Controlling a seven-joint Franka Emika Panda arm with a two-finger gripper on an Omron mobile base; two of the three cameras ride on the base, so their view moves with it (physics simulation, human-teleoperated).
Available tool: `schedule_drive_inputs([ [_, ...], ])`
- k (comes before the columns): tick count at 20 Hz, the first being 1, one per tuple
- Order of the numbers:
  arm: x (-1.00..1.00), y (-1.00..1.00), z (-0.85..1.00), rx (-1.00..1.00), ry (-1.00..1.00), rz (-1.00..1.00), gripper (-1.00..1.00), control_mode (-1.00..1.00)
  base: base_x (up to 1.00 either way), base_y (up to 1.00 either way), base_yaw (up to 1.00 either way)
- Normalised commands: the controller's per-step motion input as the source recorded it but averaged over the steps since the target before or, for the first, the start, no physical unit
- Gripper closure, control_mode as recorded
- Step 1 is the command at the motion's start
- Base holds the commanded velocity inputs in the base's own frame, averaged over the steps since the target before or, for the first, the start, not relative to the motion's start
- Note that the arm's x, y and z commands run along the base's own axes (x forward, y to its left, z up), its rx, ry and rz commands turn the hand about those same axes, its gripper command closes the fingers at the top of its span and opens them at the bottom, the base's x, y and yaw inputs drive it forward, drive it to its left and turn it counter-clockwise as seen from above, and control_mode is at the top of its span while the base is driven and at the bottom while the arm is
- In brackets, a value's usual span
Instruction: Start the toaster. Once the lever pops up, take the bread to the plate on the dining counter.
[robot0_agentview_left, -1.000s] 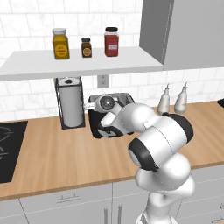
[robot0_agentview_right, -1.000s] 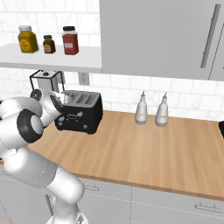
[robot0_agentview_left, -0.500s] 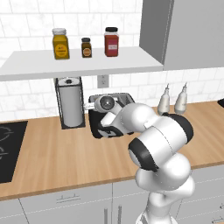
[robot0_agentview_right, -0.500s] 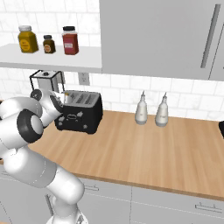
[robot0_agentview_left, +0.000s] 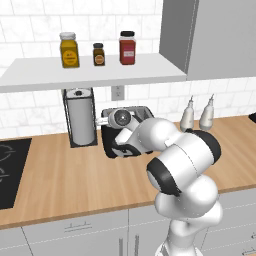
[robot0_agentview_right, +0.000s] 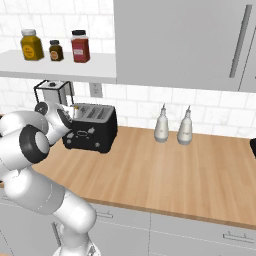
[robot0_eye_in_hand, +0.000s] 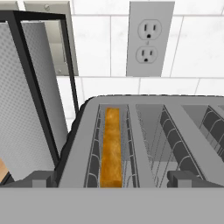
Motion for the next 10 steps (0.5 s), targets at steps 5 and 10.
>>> schedule_drive_inputs([
  [5, 0.0, 0.0, 0.0, 0.0, 0.0, 0.0, -1.0, -1.0, 0.0, 0.0, 0.0],
  [10, 0.0, 0.0, 0.0, 0.0, 0.0, 0.0, -1.0, -1.0, 0.0, 0.0, 0.0],
])
